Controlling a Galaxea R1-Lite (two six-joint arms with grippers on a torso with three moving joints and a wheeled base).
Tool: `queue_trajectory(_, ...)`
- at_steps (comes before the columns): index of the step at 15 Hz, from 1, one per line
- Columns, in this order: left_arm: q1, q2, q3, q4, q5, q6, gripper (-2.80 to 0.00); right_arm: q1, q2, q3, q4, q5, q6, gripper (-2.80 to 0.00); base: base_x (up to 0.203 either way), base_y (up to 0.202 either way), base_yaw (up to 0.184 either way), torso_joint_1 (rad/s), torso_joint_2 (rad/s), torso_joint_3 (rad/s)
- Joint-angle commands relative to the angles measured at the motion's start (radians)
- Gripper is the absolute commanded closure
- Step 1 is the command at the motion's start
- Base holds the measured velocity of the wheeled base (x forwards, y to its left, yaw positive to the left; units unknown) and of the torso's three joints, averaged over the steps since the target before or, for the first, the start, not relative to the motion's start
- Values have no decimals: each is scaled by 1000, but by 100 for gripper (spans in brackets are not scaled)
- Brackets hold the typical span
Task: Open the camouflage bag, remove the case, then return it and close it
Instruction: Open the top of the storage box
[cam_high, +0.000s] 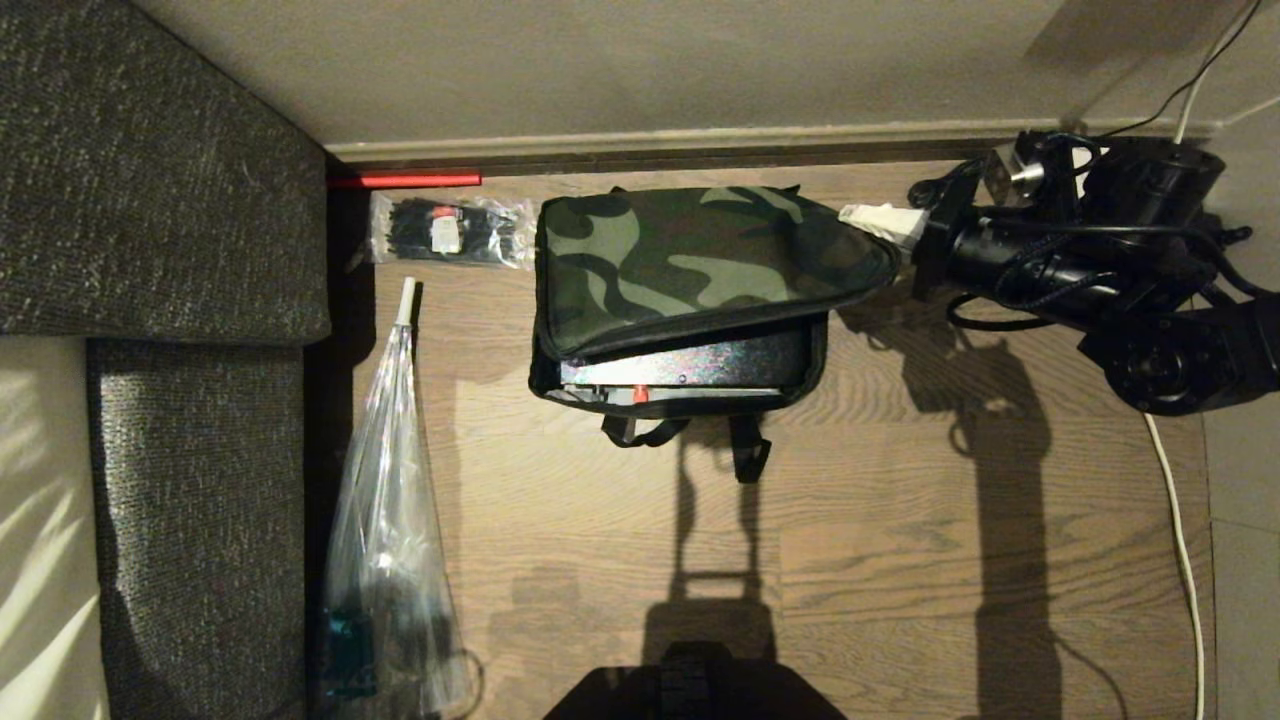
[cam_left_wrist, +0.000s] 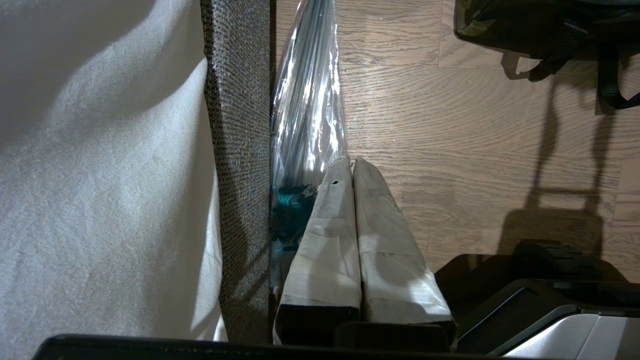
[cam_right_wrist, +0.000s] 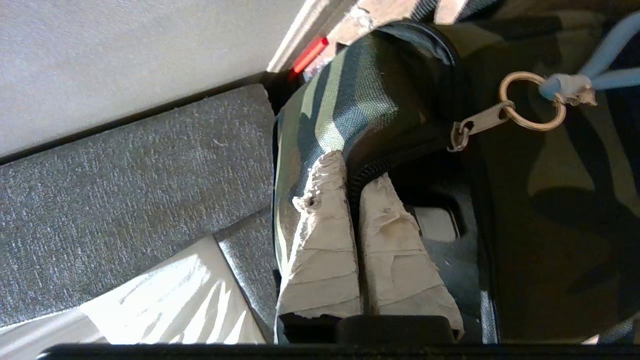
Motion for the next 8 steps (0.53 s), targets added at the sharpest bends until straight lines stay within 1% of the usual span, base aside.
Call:
queue_trajectory(1,1,0,1,0,0,-1,0,0,-3,-7,-6,7,10,-280,0,0,0,0,0,0)
queue_trajectory(3,1,0,0,0,0,-1,0,1,-3,-12,-2,5,20,-280,0,0,0,0,0,0)
queue_trajectory(5,1,0,0,0,0,-1,0,1,-1,-24,-5,-6,84,-280,0,0,0,0,0,0)
queue_trajectory(6,1,0,0,0,0,-1,0,1,4,-42,-5,-27,107,-280,0,0,0,0,0,0)
queue_trajectory(8,1,0,0,0,0,-1,0,1,18,-83,-4,-60,119,-280,0,0,0,0,0,0)
